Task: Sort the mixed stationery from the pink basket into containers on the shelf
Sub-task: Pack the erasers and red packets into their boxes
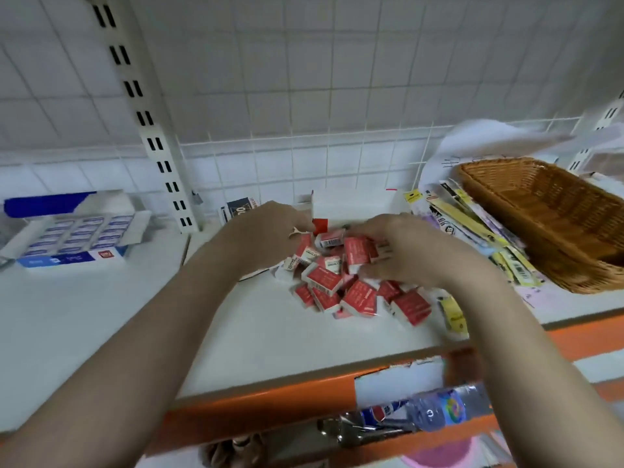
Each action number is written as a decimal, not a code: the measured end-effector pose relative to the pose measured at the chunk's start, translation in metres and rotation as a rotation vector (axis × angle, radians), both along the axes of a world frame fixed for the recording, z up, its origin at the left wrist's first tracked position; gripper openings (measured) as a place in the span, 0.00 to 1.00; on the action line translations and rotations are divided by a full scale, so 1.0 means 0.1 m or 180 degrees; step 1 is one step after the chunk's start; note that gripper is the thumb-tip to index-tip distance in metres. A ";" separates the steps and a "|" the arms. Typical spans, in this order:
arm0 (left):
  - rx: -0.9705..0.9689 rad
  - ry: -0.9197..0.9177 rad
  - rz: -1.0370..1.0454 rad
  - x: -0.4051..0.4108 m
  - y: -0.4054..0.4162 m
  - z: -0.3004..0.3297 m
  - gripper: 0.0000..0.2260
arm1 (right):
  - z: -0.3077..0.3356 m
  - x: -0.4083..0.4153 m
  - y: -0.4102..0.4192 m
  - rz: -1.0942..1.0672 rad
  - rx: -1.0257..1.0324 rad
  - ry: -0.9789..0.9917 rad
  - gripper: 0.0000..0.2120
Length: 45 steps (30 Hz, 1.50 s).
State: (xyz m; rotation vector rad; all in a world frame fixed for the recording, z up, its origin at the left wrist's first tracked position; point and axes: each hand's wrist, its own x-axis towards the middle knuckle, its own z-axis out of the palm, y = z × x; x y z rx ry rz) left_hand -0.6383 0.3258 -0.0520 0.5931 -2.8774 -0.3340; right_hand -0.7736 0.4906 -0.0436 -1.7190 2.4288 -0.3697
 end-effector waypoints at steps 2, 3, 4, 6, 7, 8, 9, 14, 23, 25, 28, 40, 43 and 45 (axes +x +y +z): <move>0.0102 -0.0169 0.0218 0.01 0.12 0.00 0.15 | 0.01 -0.09 -0.03 0.0332 0.0084 0.0156 0.28; 0.0139 -0.0231 0.0313 0.04 0.19 0.00 0.15 | 0.02 -0.13 -0.05 0.0445 0.0047 0.0216 0.27; 0.0176 -0.0255 0.0368 0.07 0.27 -0.01 0.16 | 0.01 -0.16 -0.06 0.0541 0.0004 0.0256 0.25; 0.0277 -0.0225 0.0414 0.13 0.41 -0.04 0.18 | 0.00 -0.22 -0.05 0.0723 -0.0133 0.0190 0.21; 0.0357 -0.0176 0.0463 0.17 0.47 -0.06 0.19 | -0.02 -0.25 -0.04 0.0777 -0.0256 0.0019 0.18; 0.0418 -0.0130 0.0512 0.20 0.52 -0.07 0.20 | -0.03 -0.28 -0.04 0.0789 -0.0375 -0.0236 0.15; 0.0443 -0.0126 0.0526 0.22 0.55 -0.09 0.22 | -0.03 -0.31 -0.03 0.0776 -0.0483 -0.0523 0.13; 0.0732 -0.0114 0.0181 0.16 0.57 -0.14 0.23 | -0.03 -0.36 -0.02 0.0509 -0.0873 -0.1860 0.09; 0.0567 0.0034 0.0352 0.14 0.40 -0.12 0.10 | 0.04 -0.51 -0.15 -0.0118 -0.1611 -0.4069 0.05; 0.0605 0.0256 0.0406 0.09 0.40 -0.08 0.08 | 0.06 -0.57 -0.23 -0.0228 -0.1738 -0.4290 0.04; 0.0572 0.0526 0.0628 -0.05 0.36 -0.05 0.06 | 0.11 -0.67 -0.36 -0.0286 -0.1668 -0.4025 0.04; 0.2066 0.1234 0.1464 -0.26 0.18 -0.02 0.17 | 0.02 -0.91 -0.73 -0.0139 -0.0971 -0.2459 0.16; 0.2115 0.1239 0.1489 -0.24 0.16 -0.02 0.22 | -0.03 -0.97 -0.92 -0.0247 -0.0974 -0.2969 0.19; 0.2125 0.1286 0.1492 -0.22 0.15 -0.03 0.22 | -0.08 -0.99 -1.07 -0.0418 -0.0920 -0.3152 0.17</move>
